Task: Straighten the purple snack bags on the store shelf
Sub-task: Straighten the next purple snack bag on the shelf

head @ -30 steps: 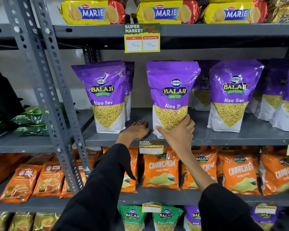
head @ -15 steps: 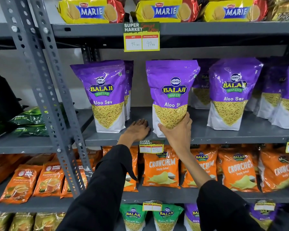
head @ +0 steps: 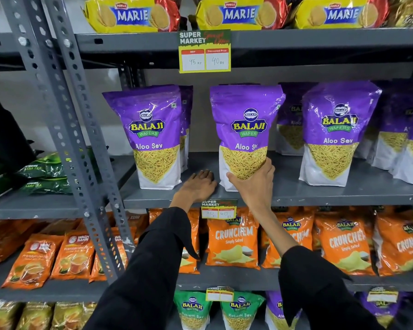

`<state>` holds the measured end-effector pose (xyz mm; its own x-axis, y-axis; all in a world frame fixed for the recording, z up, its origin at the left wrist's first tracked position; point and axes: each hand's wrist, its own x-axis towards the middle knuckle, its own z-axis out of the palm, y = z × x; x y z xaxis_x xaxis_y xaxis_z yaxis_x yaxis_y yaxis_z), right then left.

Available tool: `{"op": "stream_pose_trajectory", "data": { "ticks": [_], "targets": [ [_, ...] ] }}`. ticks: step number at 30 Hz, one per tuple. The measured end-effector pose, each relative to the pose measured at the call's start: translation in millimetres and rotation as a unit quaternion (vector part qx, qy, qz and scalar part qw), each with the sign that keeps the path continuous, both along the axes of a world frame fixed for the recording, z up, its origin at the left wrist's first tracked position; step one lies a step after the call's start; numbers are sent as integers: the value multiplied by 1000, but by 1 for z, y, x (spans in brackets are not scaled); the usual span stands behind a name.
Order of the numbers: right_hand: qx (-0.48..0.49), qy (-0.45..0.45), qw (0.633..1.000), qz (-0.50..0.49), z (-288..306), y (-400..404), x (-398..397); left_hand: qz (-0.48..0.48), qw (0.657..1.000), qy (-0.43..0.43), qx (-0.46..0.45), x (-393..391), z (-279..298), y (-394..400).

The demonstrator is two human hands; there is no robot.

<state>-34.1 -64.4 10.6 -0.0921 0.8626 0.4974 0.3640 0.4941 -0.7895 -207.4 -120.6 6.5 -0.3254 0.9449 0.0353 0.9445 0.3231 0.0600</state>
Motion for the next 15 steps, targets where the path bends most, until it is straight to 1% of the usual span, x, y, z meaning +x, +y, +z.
{"op": "stream_pose_trajectory", "data": {
  "ticks": [7, 15],
  "targets": [
    [0, 0, 1000, 7, 1, 7, -6, 3, 1000, -11, 3, 2, 2, -2],
    [-7, 13, 1000, 21, 0, 13, -7, -4, 1000, 2, 3, 3, 2, -2]
  ]
}}
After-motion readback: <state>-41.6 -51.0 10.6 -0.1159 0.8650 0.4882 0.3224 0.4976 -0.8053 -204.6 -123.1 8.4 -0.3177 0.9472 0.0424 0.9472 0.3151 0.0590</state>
